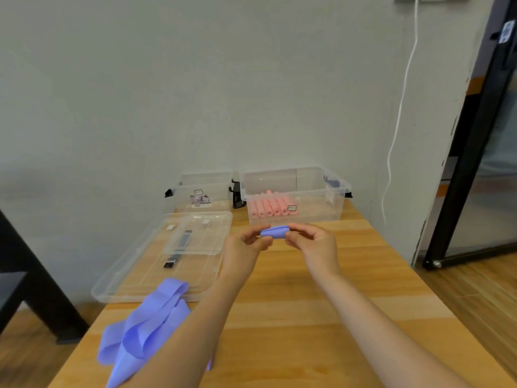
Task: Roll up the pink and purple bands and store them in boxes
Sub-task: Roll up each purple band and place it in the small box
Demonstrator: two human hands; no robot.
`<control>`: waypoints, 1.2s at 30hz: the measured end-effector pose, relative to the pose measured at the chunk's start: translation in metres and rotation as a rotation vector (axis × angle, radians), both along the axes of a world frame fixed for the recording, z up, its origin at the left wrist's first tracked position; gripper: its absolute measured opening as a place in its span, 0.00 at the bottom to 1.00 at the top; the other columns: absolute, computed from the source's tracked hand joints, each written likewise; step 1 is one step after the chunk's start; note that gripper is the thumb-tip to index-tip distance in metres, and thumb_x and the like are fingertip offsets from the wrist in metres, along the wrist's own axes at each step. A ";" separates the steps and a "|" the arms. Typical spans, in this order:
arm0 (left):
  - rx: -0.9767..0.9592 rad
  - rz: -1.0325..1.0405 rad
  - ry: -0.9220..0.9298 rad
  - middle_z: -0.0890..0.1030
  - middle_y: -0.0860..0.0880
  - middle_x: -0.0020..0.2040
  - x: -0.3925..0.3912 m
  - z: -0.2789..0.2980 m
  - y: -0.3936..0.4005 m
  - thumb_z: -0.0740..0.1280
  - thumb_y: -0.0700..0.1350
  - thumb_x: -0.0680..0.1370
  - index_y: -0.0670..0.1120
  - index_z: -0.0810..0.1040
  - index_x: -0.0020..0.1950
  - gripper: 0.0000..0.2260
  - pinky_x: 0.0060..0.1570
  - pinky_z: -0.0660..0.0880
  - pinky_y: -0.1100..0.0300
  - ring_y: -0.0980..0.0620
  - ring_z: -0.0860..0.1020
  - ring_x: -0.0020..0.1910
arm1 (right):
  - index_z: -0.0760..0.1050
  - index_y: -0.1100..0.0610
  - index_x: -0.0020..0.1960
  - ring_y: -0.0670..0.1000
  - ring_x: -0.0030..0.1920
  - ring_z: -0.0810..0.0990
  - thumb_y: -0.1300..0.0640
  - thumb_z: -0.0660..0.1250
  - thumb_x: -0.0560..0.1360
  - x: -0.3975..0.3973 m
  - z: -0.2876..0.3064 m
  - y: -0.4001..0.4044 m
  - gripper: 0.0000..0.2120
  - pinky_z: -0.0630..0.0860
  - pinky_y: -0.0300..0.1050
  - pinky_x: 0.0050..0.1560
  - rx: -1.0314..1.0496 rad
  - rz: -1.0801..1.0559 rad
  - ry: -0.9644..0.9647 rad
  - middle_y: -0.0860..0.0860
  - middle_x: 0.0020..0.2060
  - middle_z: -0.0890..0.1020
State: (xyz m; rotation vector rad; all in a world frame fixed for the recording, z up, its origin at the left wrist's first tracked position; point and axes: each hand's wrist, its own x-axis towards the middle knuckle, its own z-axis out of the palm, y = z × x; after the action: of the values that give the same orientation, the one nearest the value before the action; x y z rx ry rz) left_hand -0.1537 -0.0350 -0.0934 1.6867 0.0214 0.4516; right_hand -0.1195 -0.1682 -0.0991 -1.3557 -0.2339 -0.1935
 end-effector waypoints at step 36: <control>-0.332 0.211 0.380 0.82 0.50 0.39 0.296 0.151 0.260 0.67 0.30 0.72 0.48 0.78 0.47 0.13 0.39 0.74 0.71 0.60 0.80 0.36 | 0.78 0.52 0.41 0.40 0.41 0.78 0.63 0.76 0.64 0.300 0.138 0.278 0.10 0.72 0.31 0.43 -0.513 0.182 0.185 0.42 0.38 0.79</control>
State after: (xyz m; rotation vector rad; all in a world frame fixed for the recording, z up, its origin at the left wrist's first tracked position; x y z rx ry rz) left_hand 0.1424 0.2251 0.0577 1.4242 0.5297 0.2595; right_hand 0.1807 0.1094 0.0389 -1.8380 -0.2594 0.1576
